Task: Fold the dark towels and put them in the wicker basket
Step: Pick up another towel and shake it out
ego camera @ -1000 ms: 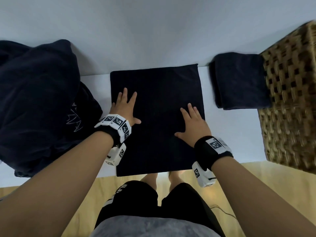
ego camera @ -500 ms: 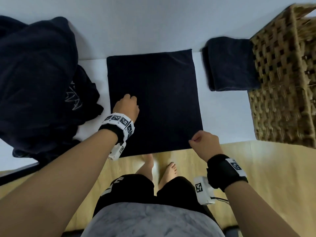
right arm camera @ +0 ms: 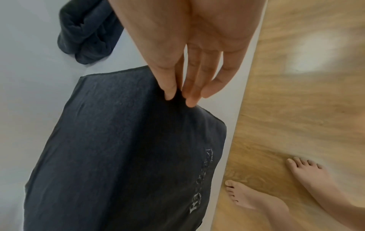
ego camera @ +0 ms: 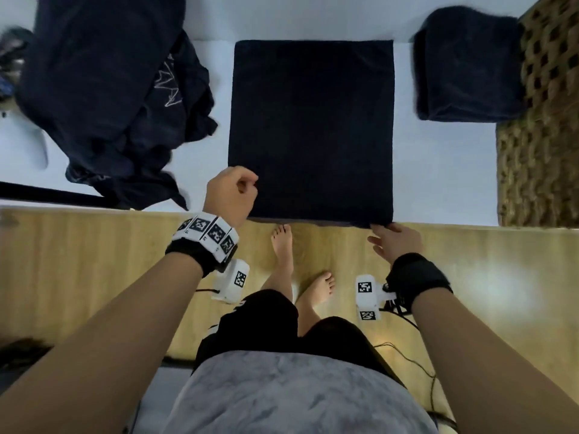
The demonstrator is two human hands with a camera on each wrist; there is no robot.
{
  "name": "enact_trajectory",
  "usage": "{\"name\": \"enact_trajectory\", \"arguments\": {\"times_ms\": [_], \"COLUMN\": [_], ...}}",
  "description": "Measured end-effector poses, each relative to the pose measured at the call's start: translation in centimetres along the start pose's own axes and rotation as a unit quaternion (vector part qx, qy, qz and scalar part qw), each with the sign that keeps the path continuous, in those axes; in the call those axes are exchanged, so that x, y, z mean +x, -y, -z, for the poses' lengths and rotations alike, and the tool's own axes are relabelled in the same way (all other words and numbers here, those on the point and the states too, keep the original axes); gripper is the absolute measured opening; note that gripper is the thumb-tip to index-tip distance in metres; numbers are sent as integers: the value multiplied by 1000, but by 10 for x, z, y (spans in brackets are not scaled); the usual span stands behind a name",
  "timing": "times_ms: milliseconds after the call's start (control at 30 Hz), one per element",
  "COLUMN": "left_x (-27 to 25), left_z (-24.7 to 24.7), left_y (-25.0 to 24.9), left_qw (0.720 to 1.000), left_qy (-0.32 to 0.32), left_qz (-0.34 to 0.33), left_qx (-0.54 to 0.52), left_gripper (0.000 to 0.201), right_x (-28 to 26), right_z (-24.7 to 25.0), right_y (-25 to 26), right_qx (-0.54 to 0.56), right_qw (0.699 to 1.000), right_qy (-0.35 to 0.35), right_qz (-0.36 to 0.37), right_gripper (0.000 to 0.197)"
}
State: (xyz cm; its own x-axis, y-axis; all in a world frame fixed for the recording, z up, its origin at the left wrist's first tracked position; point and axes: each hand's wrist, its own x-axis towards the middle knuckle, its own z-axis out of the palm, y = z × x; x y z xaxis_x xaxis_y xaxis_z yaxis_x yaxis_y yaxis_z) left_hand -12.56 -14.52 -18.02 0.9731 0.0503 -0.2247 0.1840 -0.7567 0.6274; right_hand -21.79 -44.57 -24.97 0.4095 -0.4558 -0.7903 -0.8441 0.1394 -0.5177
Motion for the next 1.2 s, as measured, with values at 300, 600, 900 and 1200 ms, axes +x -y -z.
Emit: {"name": "enact_trajectory", "arguments": {"times_ms": [300, 600, 900, 1200], "left_x": [-55, -31, -18, 54], "left_z": [-45, -40, 27, 62], "left_y": [67, 68, 12, -36], "left_qw": [918, 913, 951, 955], "left_qy": [23, 15, -76, -117], "left_qz": [380, 368, 257, 116], "left_qx": [-106, -175, -152, -246], "left_gripper": [50, 34, 28, 15], "right_x": [-5, -24, -53, -36], "right_z": [4, 9, 28, 16], "right_y": [3, 21, 82, 164], "right_qx": [-7, -31, -43, -33], "right_qw": [999, 992, 974, 946], "right_qy": [43, 64, 13, -22], "right_qz": [32, 107, 221, 321], "right_gripper": [9, 21, 13, 18]}}
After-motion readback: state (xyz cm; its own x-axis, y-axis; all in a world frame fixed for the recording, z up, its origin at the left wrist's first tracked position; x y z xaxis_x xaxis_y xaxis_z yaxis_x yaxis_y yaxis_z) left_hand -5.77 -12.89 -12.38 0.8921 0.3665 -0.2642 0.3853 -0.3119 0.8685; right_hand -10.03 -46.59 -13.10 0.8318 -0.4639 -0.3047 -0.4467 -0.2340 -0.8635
